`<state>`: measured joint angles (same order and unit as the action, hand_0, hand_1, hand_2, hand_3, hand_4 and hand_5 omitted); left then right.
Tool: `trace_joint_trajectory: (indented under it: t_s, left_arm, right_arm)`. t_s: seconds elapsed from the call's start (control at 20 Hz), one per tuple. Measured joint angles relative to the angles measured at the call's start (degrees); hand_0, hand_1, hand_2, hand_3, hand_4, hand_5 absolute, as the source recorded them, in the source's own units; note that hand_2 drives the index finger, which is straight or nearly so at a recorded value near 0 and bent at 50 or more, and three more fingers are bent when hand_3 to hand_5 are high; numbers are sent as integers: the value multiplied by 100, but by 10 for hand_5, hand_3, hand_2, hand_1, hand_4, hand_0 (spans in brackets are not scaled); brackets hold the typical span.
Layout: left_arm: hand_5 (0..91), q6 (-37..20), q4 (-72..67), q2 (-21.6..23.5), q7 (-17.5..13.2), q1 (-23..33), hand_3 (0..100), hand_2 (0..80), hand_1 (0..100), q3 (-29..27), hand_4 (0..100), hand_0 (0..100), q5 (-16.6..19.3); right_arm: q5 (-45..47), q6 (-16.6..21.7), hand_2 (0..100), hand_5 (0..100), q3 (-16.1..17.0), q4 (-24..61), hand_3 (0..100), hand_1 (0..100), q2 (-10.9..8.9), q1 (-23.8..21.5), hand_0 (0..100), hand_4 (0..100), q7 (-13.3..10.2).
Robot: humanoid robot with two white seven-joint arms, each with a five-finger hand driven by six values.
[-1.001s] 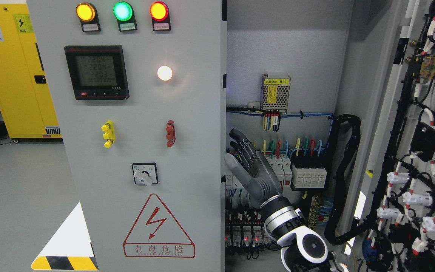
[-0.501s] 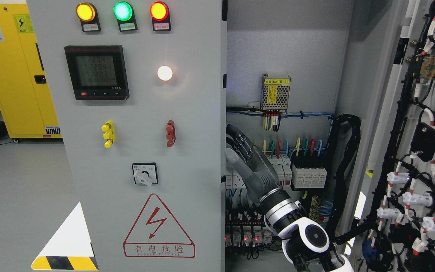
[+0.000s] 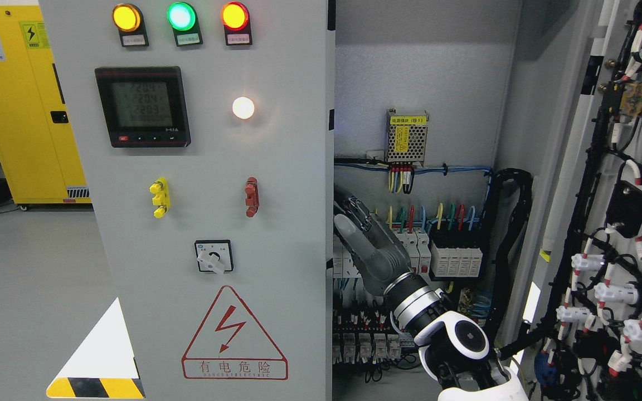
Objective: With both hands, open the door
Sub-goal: 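Push the indicator-light door outward with the right hand, swinging it open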
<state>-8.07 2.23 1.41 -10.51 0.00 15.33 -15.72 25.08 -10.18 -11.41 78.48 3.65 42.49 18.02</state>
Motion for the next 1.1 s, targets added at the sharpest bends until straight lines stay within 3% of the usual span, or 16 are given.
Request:
trace_joint_trajectory:
  t_s: [0.7,0.9,1.1]
  left_arm:
    - [0,0,0,85,0,0,0,0,556,-8,0,120,-17]
    - [0,0,-1,99,0,0,0,0,556,-15,0,120,-18]
    - [0,-1,-1,109,0,0,0,0,556,-23,0,120,-18]
  right_arm:
    - [198,-173,40,0,118,-173,0,500,33,169,0,0,193]
    - [267,-174,40,0,132,-183,0,500,45,198,0,0,545]
    - [301,-174,40,0,144,-192,0,500,53,209,0,0,641]
